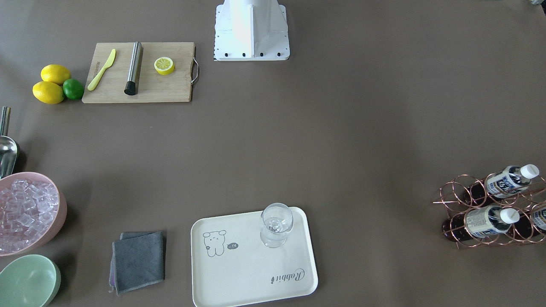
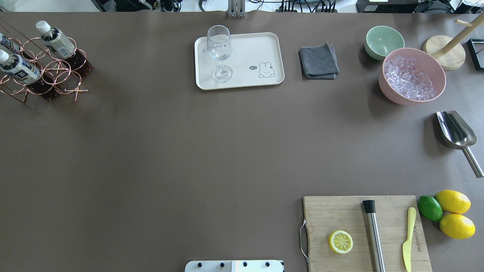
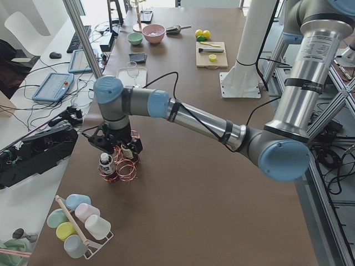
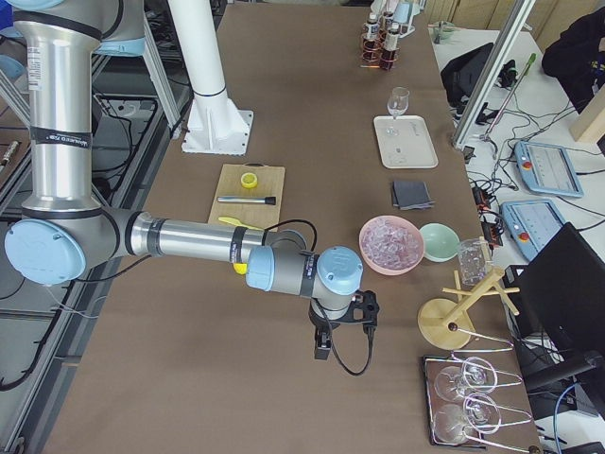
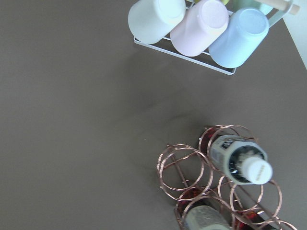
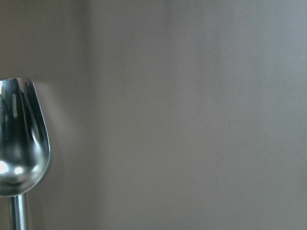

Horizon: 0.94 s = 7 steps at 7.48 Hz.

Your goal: Take tea from basket to plate

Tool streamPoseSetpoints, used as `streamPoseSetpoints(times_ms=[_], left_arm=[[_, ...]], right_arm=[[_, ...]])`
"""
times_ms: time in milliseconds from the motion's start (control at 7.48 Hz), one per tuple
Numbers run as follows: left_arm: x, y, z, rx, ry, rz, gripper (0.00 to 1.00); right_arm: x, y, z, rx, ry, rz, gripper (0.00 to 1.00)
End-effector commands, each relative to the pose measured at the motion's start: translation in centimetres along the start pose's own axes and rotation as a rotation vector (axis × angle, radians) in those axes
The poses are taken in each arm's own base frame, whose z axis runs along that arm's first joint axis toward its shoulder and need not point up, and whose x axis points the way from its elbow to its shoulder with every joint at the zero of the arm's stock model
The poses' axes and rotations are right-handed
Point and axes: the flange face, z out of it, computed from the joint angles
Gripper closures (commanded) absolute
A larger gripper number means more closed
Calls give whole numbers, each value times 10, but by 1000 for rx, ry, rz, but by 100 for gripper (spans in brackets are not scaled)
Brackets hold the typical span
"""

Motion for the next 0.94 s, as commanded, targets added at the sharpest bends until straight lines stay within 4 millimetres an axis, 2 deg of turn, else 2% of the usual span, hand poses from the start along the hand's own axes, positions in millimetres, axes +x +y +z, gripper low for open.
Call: streamPoseSetpoints(times_ms=[0, 134, 267, 401, 802], left_arm=[[70, -7, -3, -9, -30, -69, 1], [77, -7, 6, -2, -4, -79, 1], [88, 8, 25, -6, -2, -168, 1], [91, 17, 35, -10, -5, -213, 1], [94, 23, 34, -16, 1, -305, 1]], right_arm=[[0, 0, 0, 0, 0, -1, 0], [0, 0, 0, 0, 0, -1, 0], [-1, 0, -1, 1, -1, -2, 0], [-1, 0, -1, 1, 0, -2, 0], [0, 0, 0, 0, 0, 0, 0]])
